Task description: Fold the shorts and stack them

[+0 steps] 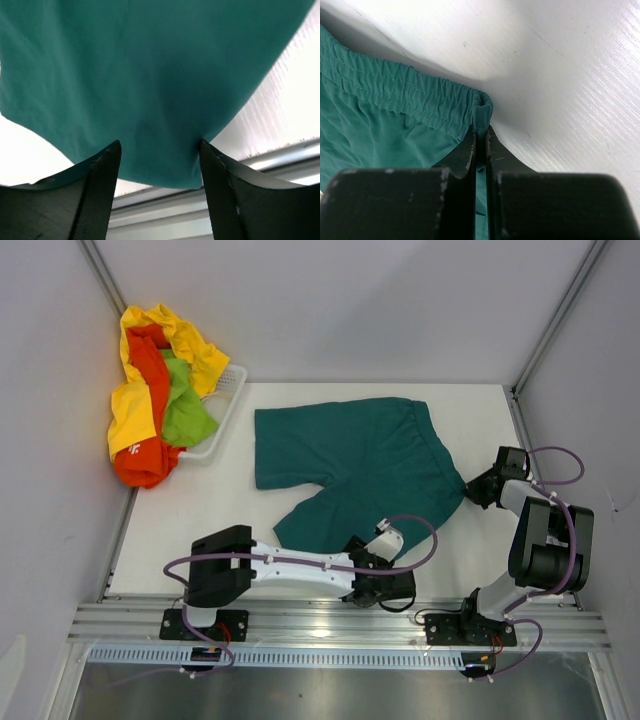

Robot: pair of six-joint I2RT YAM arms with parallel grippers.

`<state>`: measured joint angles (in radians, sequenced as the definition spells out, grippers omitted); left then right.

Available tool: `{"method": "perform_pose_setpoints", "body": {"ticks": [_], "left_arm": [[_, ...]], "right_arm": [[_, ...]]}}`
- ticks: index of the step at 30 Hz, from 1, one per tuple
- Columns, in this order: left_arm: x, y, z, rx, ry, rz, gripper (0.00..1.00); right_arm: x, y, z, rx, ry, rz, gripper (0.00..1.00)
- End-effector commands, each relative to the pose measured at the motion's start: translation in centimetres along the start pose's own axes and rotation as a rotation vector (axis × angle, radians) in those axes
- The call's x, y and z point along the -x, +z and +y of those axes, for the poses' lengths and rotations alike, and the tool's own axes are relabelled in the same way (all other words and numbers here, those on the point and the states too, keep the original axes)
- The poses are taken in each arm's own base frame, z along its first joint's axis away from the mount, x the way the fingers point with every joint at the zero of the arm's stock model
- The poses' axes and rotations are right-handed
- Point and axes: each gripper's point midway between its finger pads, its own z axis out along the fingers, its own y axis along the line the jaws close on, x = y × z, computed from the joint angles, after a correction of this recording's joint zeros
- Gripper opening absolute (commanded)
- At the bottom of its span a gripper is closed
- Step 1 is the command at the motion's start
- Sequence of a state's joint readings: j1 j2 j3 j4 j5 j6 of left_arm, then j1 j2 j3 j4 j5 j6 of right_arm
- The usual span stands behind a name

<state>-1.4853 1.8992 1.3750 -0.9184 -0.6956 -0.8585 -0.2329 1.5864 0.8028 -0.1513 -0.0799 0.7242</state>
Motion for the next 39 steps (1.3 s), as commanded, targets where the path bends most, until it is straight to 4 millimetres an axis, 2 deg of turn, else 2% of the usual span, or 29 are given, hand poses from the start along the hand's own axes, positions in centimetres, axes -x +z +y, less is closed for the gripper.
{"method": "perform_pose_setpoints", "body": {"ticks": [1, 3, 8, 13, 16, 20, 24, 26, 29, 30, 31, 32, 36, 37, 38, 39], "left_arm": [[-0.1, 1.6, -0.6, -0.025, -0.003, 0.01, 0.64], [-0.7, 2.1, -0.8, -0.037, 0.007, 0.027, 0.62], [-1.1, 1.3, -1.7, -0.13, -0.026, 0.034, 0.64], [-0.7, -1.2, -2.3, -0.208, -0.027, -0.004, 0.69], [-1.0, -2.1, -3.1, -0.221, -0.004, -0.008, 0.71], [-2.6, 0.1, -2.1, -0.097, 0.021, 0.044, 0.7], [-3.2, 1.1, -1.8, -0.086, 0.011, 0.059, 0.68], [-3.2, 1.5, -0.9, -0.058, -0.001, 0.065, 0.63], [-3.4, 2.6, 1.4, 0.014, -0.027, 0.097, 0.42], [-3.5, 2.8, 2.0, 0.031, -0.041, 0.108, 0.25], [-4.0, 3.0, 2.7, 0.046, -0.033, 0.127, 0.14], [-3.4, 2.7, 3.0, 0.038, -0.037, 0.12, 0.0], [-2.4, 0.3, 2.3, -0.102, 0.028, 0.139, 0.0], [-0.8, -1.6, 1.9, -0.184, 0.016, 0.109, 0.0], [-0.6, -2.9, 1.3, -0.279, 0.053, 0.124, 0.0], [0.5, -4.0, 0.9, -0.349, 0.045, 0.102, 0.0]], "right_arm": [[1.1, -0.1, 1.3, 0.037, -0.02, -0.033, 0.0], [1.1, 0.0, 1.3, 0.037, -0.021, -0.033, 0.0], [1.2, 0.0, 1.3, 0.036, -0.021, -0.036, 0.0], [1.0, 0.2, 1.1, 0.028, -0.019, -0.03, 0.0], [1.1, 0.3, 1.1, 0.031, -0.016, -0.03, 0.0], [1.0, 0.2, 1.2, 0.032, -0.019, -0.031, 0.0], [1.2, 0.1, 1.3, 0.032, -0.022, -0.033, 0.0], [1.2, 0.0, 1.4, 0.035, -0.021, -0.034, 0.0], [1.2, -0.1, 1.3, 0.032, -0.021, -0.033, 0.0], [1.2, -0.1, 1.3, 0.031, -0.022, -0.034, 0.0], [1.2, -0.1, 1.3, 0.029, -0.022, -0.032, 0.0], [1.3, -0.2, 1.2, 0.025, -0.023, -0.036, 0.0], [1.5, -0.6, 1.2, 0.017, -0.035, -0.039, 0.0], [1.3, -0.6, 1.2, 0.014, -0.042, -0.036, 0.0], [1.3, -0.7, 1.3, 0.01, -0.047, -0.034, 0.0], [1.3, -0.7, 1.3, 0.003, -0.055, -0.039, 0.0]]}}
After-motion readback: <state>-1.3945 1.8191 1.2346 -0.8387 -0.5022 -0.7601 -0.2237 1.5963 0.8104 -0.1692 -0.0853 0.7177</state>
